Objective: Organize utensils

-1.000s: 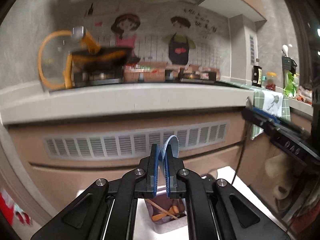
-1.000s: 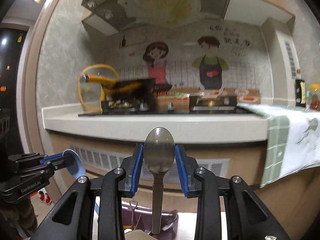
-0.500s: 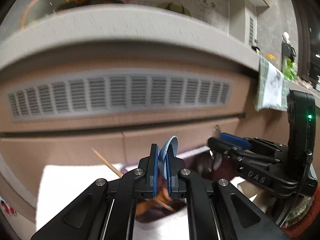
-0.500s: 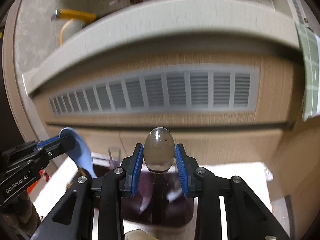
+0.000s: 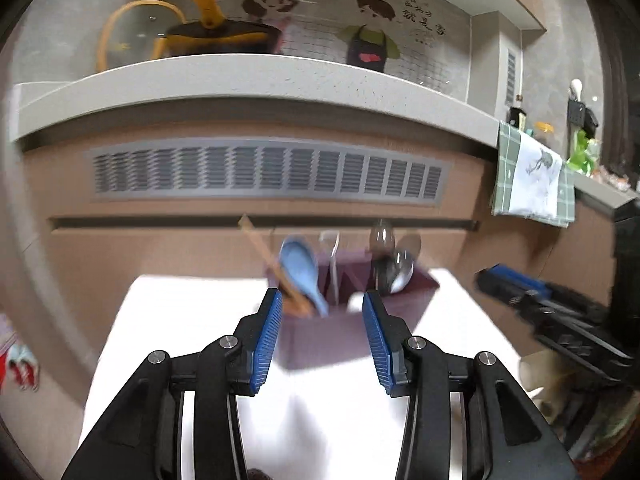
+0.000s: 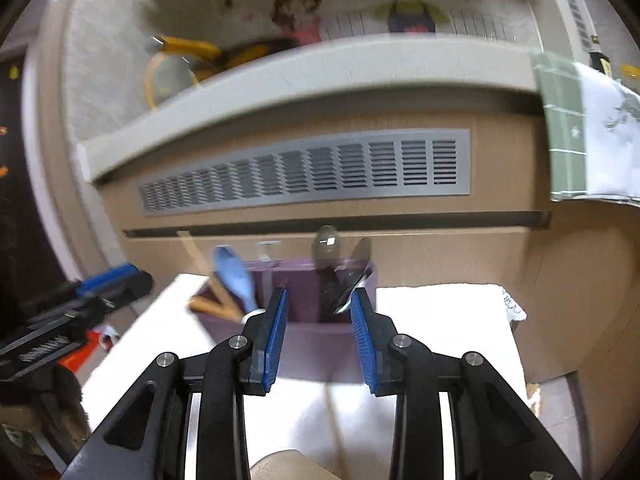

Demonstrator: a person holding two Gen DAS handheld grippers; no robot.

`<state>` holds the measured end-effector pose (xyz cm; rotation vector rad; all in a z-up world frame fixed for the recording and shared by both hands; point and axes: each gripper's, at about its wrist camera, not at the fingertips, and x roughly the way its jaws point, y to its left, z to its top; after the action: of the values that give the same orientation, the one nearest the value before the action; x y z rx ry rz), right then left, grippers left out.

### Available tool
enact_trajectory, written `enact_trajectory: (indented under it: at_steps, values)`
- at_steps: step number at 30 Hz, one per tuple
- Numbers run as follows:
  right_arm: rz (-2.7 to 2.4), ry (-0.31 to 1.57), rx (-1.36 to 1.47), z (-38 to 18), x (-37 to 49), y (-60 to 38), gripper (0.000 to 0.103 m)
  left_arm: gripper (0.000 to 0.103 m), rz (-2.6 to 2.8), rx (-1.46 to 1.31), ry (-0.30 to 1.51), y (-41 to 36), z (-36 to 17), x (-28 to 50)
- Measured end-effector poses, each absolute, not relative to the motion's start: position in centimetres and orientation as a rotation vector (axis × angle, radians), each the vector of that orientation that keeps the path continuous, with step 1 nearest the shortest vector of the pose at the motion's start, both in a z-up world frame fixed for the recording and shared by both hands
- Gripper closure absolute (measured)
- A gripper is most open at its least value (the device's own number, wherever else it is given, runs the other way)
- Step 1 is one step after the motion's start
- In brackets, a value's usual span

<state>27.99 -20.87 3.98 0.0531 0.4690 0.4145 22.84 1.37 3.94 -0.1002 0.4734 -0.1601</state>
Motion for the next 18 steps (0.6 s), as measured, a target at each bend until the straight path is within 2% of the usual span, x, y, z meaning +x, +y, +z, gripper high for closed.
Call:
enact_trajectory:
  at_steps: [2, 10, 18]
  values:
    - [0.441, 0.449, 0.042, 3.8, 24.6, -21.1, 0.065, 0.06, -0.11, -0.102, 0.498, 1.3, 2.7, 19.6]
    - [0.391, 0.566, 0.007, 2.1, 16.1, -20.0, 0.065, 0.06, -0.059, -0.082, 0.6, 0.0, 0.0, 11.3]
    - [0.374, 0.541, -0.051, 1.6, 11.1, -19.4, 0.065, 0.06, 0.028, -0.07, 0.601, 0.2, 0.0, 7.6]
